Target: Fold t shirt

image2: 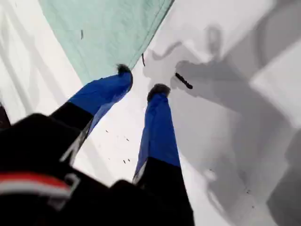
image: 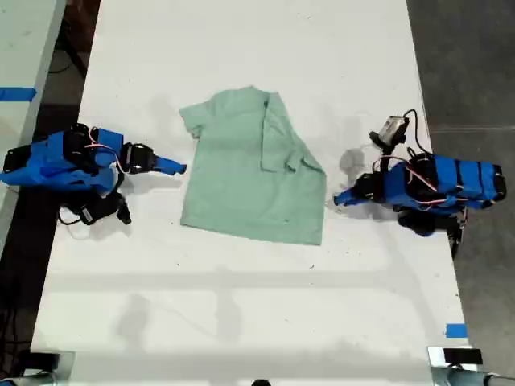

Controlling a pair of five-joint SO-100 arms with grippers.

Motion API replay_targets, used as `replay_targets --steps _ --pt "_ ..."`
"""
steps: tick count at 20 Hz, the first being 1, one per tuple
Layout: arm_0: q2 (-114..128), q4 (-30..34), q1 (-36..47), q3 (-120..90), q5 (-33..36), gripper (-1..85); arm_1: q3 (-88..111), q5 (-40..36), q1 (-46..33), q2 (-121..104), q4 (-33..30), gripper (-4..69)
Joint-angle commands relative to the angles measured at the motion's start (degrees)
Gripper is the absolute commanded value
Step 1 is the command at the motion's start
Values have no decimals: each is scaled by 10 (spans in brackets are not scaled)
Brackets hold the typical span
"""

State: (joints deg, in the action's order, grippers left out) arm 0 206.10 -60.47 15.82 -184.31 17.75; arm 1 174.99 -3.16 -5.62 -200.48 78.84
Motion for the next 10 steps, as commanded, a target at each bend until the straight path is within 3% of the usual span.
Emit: replay_targets --steps 1,6,7,9,10 --pt "4 17 3 -1 8 137 26 -2 -4 -4 -13 106" --pt "4 18 11 -3 23 141 26 -2 -4 -4 -13 106" --pt "4 14 -2 -3 -45 137 26 -2 -4 -4 -13 106" --pt "4 -9 -70 7 -255 177 26 -2 -4 -4 -13 106" --pt "4 -9 -109 11 -270 283 26 -2 -4 -4 -13 106"
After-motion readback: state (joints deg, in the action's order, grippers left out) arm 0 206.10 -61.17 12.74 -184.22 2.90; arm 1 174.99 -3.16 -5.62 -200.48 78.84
